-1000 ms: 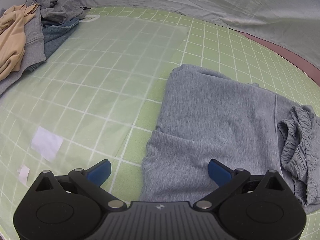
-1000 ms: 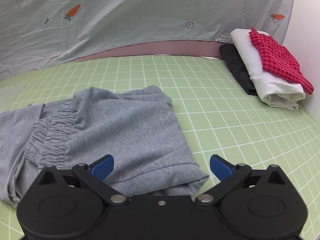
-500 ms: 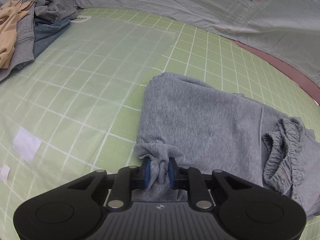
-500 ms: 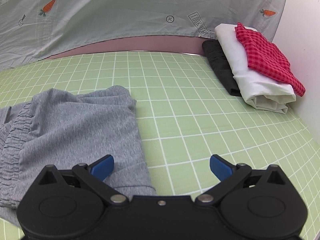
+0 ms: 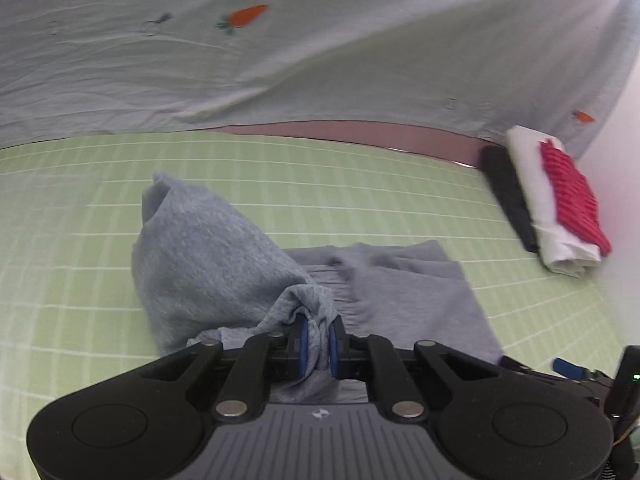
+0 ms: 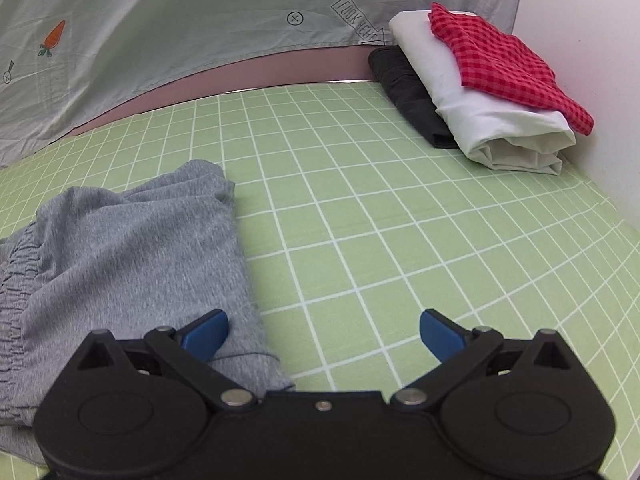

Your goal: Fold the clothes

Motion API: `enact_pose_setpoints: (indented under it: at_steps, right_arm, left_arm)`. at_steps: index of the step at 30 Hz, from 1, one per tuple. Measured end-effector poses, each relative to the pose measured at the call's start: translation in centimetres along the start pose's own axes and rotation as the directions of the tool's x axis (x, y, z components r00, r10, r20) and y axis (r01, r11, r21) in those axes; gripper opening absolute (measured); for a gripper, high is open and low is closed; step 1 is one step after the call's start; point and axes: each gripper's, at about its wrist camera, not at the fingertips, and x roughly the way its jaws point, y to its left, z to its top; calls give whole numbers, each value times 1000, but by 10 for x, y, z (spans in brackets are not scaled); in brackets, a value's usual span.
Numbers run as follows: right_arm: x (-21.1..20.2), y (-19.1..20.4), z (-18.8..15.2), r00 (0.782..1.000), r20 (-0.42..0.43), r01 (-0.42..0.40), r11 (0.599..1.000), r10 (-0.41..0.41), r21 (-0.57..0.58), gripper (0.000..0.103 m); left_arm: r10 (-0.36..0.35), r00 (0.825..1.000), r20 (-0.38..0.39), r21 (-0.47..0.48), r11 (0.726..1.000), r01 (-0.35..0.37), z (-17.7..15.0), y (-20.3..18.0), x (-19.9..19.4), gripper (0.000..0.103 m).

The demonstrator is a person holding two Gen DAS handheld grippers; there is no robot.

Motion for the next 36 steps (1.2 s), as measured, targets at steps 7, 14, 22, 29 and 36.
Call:
enact_pose_setpoints:
  at_steps: [7, 14, 22, 29, 36]
  right_arm:
    - [3, -6, 4, 1000, -2, 6, 1000, -6, 3, 103]
    - [-8, 7, 27, 998, 56, -12, 1000, 12, -12, 103]
    - [-10, 71, 65, 982, 80, -165, 984, 171, -69, 102]
    - [-6, 136, 63, 939, -28, -341, 920, 342, -195, 95]
    - [0, 157, 52, 899, -114, -439, 864, 424, -248, 74]
  left_arm:
    - [-87, 989, -116, 12, 996, 89, -6, -33, 46, 33]
    - [41, 997, 65, -101, 994, -34, 0, 10, -4, 73]
    - [290, 948, -128, -175, 935, -310, -25, 50, 22, 74]
    - [282, 939, -199, -200, 926, -320, -39, 60, 33, 74]
    - [269, 940, -209, -210, 927, -312, -42, 61, 36, 74]
